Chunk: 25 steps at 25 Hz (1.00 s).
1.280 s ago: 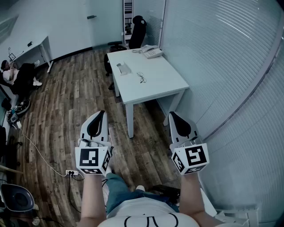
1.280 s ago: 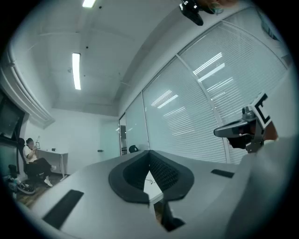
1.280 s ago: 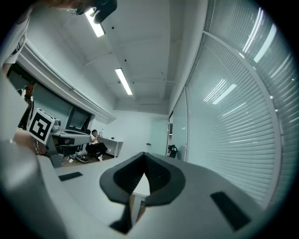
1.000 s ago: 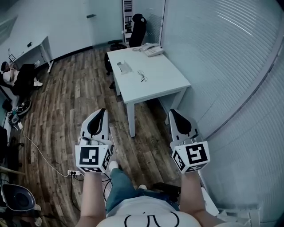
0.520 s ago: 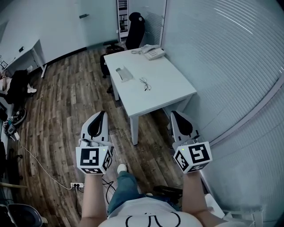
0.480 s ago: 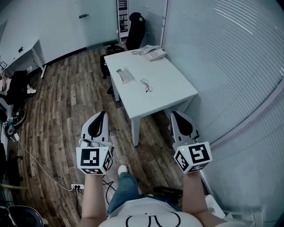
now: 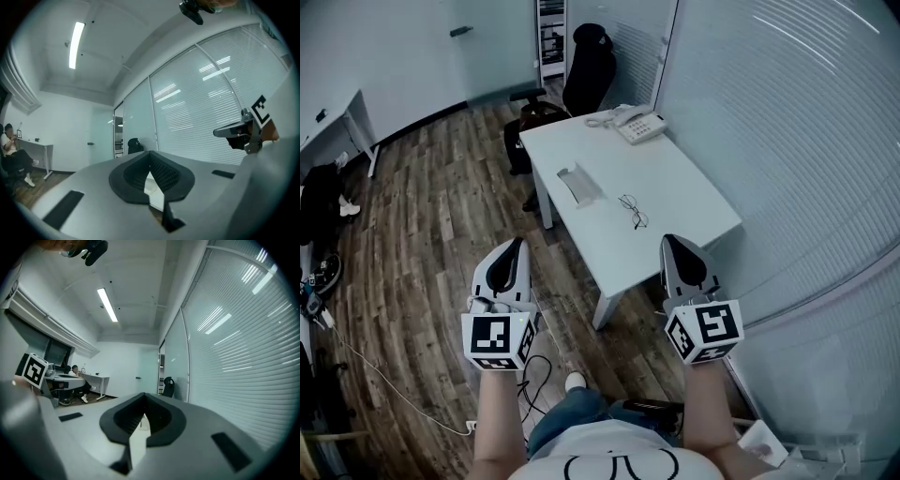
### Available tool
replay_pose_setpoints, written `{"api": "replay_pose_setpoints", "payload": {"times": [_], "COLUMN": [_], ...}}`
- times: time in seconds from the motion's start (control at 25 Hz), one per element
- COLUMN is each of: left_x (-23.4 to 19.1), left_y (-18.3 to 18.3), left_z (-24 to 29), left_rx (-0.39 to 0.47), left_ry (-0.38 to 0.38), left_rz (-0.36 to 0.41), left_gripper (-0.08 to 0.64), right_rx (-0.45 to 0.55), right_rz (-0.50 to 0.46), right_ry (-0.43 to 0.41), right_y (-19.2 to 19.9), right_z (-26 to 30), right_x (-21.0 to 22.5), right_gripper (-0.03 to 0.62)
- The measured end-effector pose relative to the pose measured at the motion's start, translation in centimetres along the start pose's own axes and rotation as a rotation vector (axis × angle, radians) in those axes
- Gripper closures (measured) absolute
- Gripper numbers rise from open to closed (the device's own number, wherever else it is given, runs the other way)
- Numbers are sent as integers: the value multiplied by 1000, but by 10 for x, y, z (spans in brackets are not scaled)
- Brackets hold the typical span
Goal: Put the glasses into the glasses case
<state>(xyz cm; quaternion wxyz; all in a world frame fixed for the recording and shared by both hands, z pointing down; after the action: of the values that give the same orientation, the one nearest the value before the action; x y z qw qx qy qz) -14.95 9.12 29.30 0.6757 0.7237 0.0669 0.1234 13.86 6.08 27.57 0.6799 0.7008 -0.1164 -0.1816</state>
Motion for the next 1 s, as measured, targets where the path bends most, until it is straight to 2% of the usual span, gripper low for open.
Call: {"api": "replay_pose_setpoints", "payload": {"times": [0.24,0.36,0.4,0.48,0.52,0.8,1.0], "left_x": [-33,-35,-35,-35,-36,-44,-43], "left_y": [26,39,44,53,57,81,97], "left_z": [39,59,66,79,87,161,209], "left_rx": [-35,-53,-59,-76,-84,-133,-183], "left_ry": [30,41,44,46,45,4,-6], "left_rz": [-62,-85,-89,-92,-91,-97,-99], "left_gripper": [543,543,543,543,543,543,543], "right_rx": [-107,-162,-174,-201,-216,-317,-417], "right_rz": [-38,-19,-9,6,10,19,0], "right_ry": [81,97,88,60,46,-37,-84], "right_y": [21,34,39,52,58,106,145], "right_z": [41,57,63,78,88,166,216], "right_x": [-1,12,16,25,29,71,101], "right_gripper": [580,577,573,472,448,391,385]}}
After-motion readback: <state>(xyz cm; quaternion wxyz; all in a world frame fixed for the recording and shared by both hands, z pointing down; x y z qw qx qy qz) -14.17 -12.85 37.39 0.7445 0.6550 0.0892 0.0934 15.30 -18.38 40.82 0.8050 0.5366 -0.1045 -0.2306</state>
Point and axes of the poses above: the fingertips, and each gripper's own axes: z forward along the fingers, x to its right, y out of its underside, the point moved 8 cm from there along -z, backward along the fingers, and after that the axes turned 4 degrees about y, right-handed, at the moved point
